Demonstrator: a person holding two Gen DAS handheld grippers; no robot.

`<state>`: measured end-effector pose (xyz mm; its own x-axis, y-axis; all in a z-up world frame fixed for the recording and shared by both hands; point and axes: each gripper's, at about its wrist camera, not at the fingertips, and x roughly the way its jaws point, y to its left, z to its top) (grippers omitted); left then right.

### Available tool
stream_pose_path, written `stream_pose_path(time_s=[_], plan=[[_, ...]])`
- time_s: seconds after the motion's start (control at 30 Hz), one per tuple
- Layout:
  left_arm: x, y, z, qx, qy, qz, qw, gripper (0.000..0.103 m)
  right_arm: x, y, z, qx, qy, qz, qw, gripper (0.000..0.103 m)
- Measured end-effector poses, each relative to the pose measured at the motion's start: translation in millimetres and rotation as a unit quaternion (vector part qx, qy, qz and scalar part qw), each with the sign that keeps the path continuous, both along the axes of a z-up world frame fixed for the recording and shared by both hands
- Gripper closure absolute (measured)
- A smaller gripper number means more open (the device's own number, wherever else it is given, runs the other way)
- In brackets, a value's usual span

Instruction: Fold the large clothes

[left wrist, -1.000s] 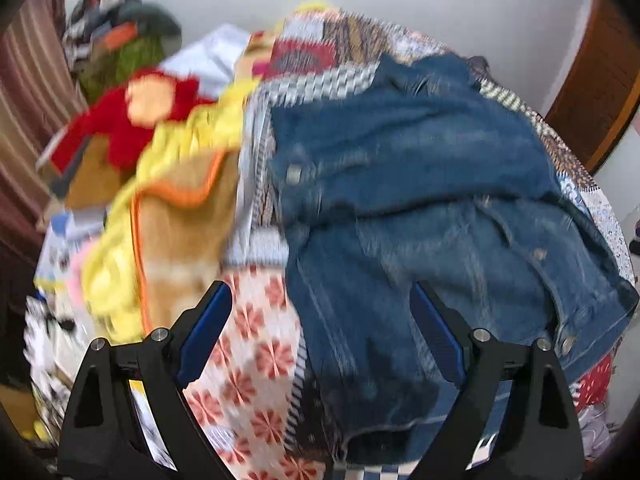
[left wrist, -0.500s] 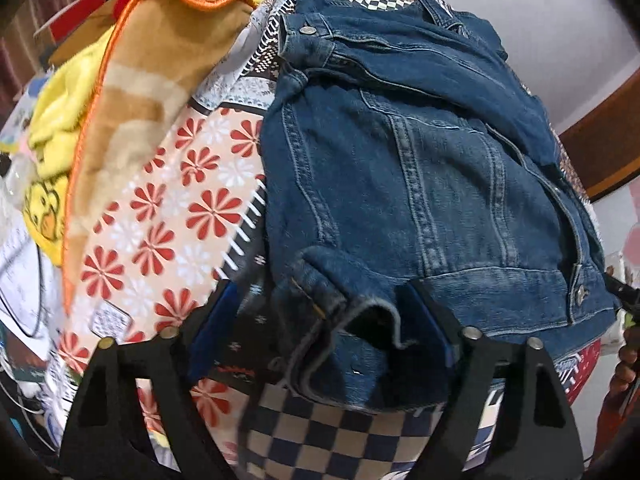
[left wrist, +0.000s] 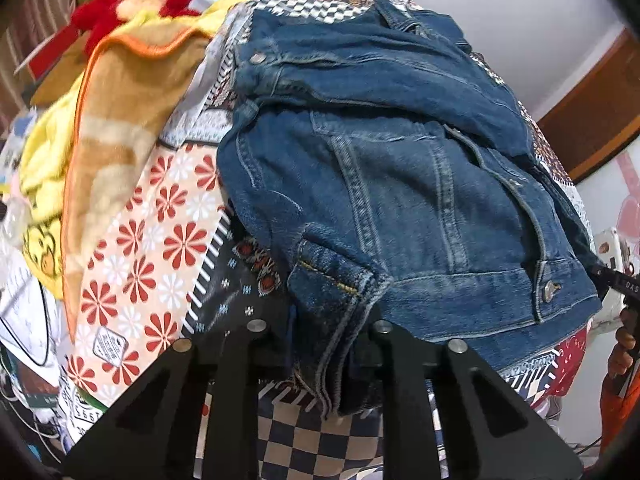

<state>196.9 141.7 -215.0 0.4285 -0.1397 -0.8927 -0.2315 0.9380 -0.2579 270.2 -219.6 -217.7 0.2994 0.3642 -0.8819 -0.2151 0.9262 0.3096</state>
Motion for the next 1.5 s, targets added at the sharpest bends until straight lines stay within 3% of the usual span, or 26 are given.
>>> stream_pose_path(time_s=[0.27, 0.53, 0.67, 0.83, 0.97, 1.1, 1.27, 1.37, 1.5], plan=[[17.3, -1.5, 41.2, 0.01, -0.059, -0.014, 0.9981, 0.092, 14.8, 10.1, 29.3, -0.009, -0.061, 0.012, 0.998, 0.088], [73.1, 0.9, 82.3, 0.01, -0.115, -0.031, 0.9928, 0.092, 56.5, 35.6, 60.3, -0.005, -0.113, 0.033, 0.993, 0.089], [108.0, 8.8, 104.5, 0.031, -0.149, -0.019, 0.9881, 0.093, 82.1, 46.3, 80.8, -0.015, -0.15, 0.032, 0.988, 0.089], [149.2, 36.7, 113.7, 0.024, -0.159, 0.022, 0.9868, 0.093, 139.4, 44.9, 95.8, -0.009, -0.166, 0.003, 0.986, 0.089], [194.9, 76.8, 104.5, -0.011, -0.153, 0.065, 0.9861, 0.093, 192.7, 48.5, 91.6, -0.011, -0.159, -0.025, 0.987, 0.089], [242.3, 101.1, 80.9, -0.026, -0.123, 0.089, 0.9881, 0.093, 252.1, 58.0, 84.2, 0.019, -0.134, -0.047, 0.99, 0.089], [291.6, 104.9, 59.7, 0.017, -0.097, 0.086, 0.9914, 0.093, 305.4, 88.8, 70.6, -0.027, -0.133, -0.035, 0.99, 0.089], [313.5, 110.9, 40.7, 0.023, -0.079, 0.083, 0.9931, 0.092, 328.0, 101.4, 53.6, -0.063, -0.129, -0.028, 0.989, 0.089], [328.2, 123.5, 12.4, -0.008, -0.052, 0.087, 0.9949, 0.091, 352.1, 99.8, 19.3, -0.083, -0.099, -0.018, 0.991, 0.089]])
